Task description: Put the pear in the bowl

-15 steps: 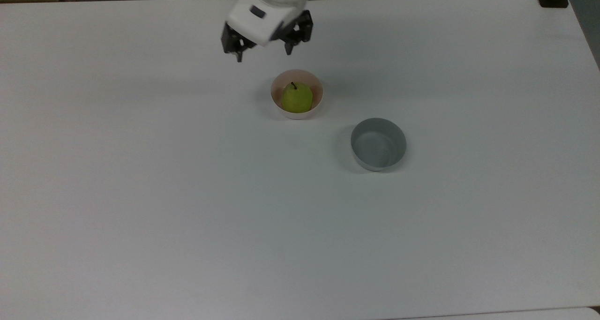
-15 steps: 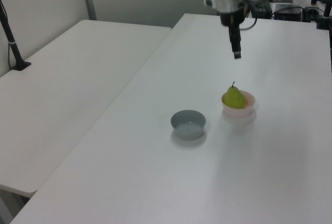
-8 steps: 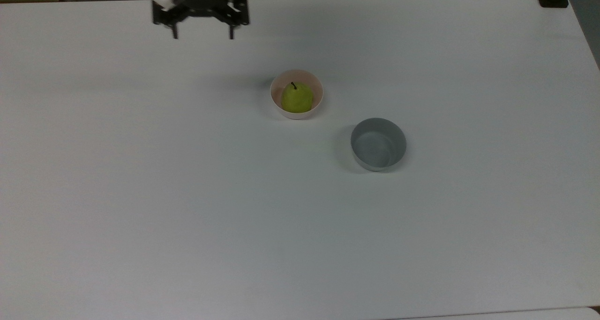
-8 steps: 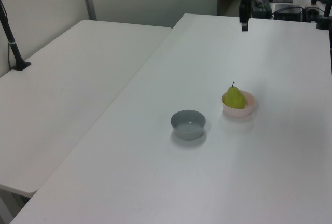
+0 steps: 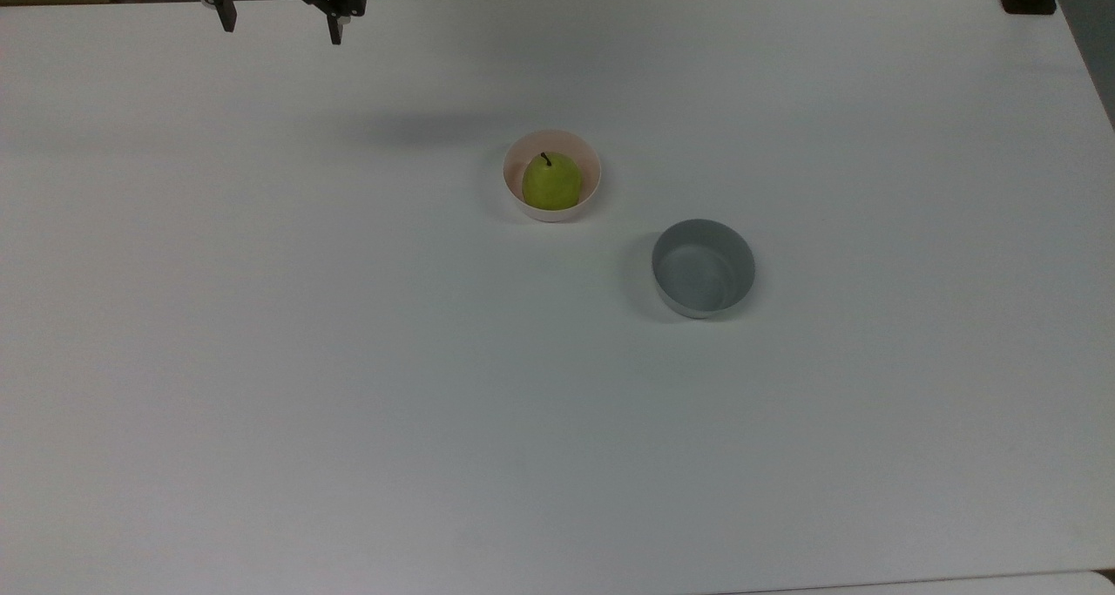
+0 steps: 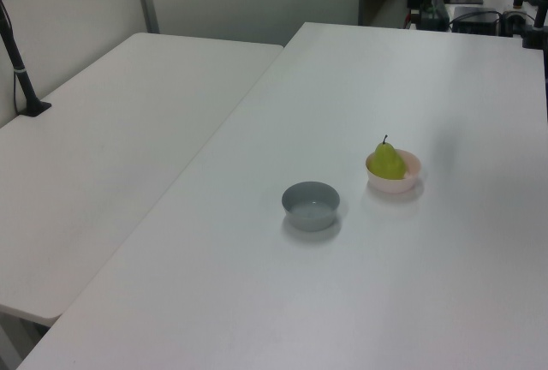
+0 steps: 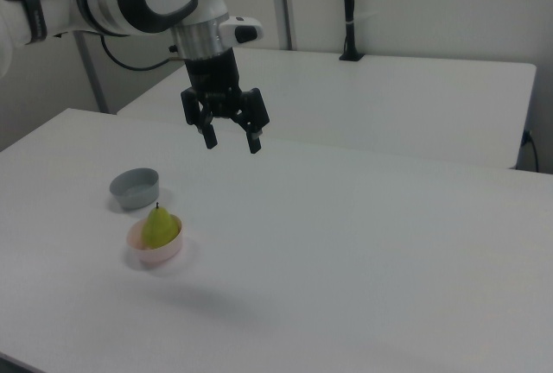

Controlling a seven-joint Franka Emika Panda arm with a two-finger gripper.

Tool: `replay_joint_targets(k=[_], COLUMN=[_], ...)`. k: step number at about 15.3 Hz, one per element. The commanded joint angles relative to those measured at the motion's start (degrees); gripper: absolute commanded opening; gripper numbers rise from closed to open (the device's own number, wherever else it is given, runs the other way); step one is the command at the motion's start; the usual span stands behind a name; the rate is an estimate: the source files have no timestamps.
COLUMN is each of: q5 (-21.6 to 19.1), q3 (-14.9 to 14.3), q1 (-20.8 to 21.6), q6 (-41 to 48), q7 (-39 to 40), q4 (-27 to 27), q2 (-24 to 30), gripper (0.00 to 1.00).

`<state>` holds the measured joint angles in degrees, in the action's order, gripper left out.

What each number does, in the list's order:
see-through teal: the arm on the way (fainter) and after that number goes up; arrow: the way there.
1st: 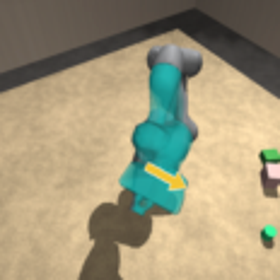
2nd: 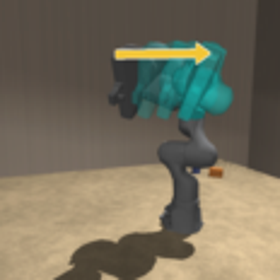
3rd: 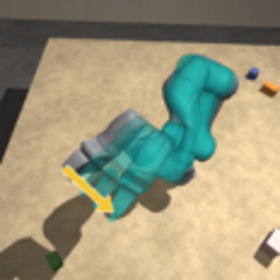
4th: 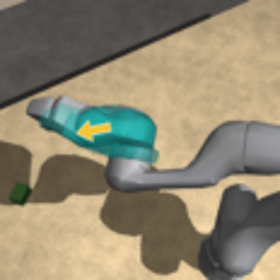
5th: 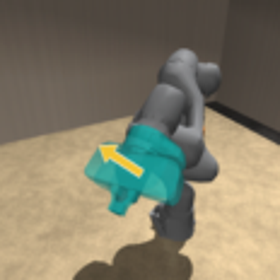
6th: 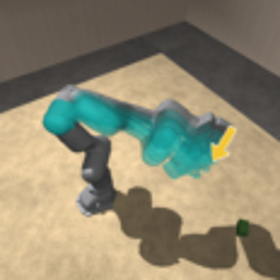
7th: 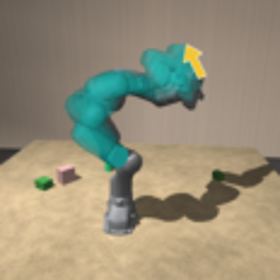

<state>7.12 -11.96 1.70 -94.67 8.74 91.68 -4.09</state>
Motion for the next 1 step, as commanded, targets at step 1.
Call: replay_joint_targets(k=[1], q5=[-0.4], q3=[0.0], q1=[-0.2], q6=[1.1], q7=[-0.2], q4=[-0.5], q2=[0.5], gripper=[1.00])
